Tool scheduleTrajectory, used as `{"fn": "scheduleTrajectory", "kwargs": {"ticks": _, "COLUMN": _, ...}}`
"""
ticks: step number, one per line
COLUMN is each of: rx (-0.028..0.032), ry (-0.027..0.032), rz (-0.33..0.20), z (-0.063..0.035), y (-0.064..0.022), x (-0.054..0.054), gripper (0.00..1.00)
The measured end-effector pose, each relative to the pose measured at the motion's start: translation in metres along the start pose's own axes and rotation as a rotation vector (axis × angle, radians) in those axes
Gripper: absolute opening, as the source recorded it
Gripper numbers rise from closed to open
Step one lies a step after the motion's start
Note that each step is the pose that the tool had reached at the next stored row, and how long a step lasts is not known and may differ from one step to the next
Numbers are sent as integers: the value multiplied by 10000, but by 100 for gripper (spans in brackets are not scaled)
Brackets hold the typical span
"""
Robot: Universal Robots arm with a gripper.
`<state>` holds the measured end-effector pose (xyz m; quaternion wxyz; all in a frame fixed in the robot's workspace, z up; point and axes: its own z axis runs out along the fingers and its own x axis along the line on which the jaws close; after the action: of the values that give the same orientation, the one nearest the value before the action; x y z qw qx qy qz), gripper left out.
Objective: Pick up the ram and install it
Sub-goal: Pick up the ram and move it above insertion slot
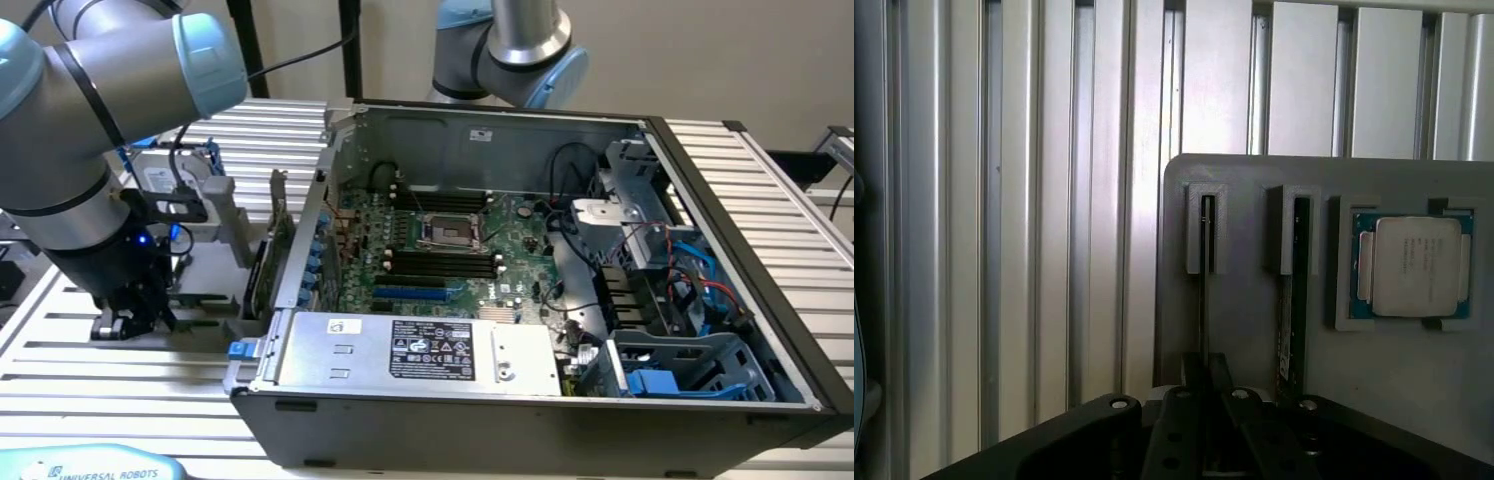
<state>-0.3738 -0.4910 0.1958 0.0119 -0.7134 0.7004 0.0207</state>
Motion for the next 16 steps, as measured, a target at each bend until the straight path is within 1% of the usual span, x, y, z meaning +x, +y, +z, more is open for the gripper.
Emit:
{"fn": "scheduleTrajectory", "kwargs": {"ticks": 10, "rx": 1, "ry": -1, "rz": 0, "z": -6, "y": 0, "x": 0, "gripper": 13}}
{"fn": "scheduleTrajectory", "kwargs": {"ticks": 13, "rx": -2, "ry": 1, "rz": -1, "z": -48, "y": 0, "x": -2, "gripper": 13}}
{"fn": "scheduleTrajectory", "kwargs": {"ticks": 16, "rx": -5, "ry": 1, "rz": 0, "z": -136, "y": 1, "x": -6, "gripper": 13}}
